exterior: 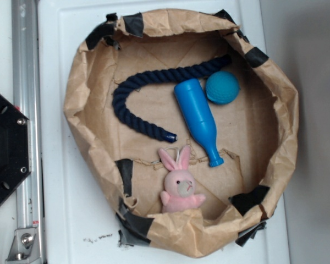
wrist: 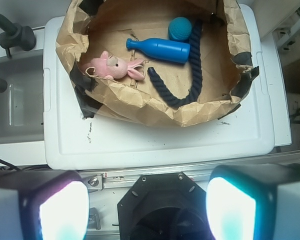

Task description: Grab the blue rope.

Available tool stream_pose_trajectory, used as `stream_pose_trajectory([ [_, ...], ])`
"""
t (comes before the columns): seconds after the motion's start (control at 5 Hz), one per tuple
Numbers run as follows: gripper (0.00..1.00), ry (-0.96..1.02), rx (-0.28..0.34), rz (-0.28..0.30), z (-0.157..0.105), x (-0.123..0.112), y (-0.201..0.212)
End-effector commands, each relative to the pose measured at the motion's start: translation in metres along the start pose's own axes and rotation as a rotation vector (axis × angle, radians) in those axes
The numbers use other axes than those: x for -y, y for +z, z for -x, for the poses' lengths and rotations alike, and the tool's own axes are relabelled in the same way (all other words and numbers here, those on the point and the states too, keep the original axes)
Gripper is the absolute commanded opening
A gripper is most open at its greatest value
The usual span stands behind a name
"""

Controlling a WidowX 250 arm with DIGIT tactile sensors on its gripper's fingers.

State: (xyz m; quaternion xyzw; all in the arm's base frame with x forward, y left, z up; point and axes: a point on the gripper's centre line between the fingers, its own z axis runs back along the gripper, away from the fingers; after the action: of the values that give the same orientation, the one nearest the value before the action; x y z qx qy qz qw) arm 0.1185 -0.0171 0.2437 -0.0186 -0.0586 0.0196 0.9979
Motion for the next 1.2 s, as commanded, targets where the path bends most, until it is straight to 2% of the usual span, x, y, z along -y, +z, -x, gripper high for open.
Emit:
stream_pose_trajectory([
  [0.0,1.00,0.000,0.000,0.000,0.000,0.000,0.000],
  [0.2,1.00,0.009,0.014,-0.165,-0.045,-0.025,-0.049],
  [0.4,1.00,0.015,-0.011,-0.149,-0.085,-0.043,-0.094],
  [0.6,1.00,0.043,-0.026,-0.160,-0.094,-0.055,-0.126],
  [0.8,1.00,0.038,-0.087,-0.189,-0.095,-0.072,-0.159],
  [1.0,1.00,0.053,-0.128,-0.192,-0.090,-0.081,-0.181],
])
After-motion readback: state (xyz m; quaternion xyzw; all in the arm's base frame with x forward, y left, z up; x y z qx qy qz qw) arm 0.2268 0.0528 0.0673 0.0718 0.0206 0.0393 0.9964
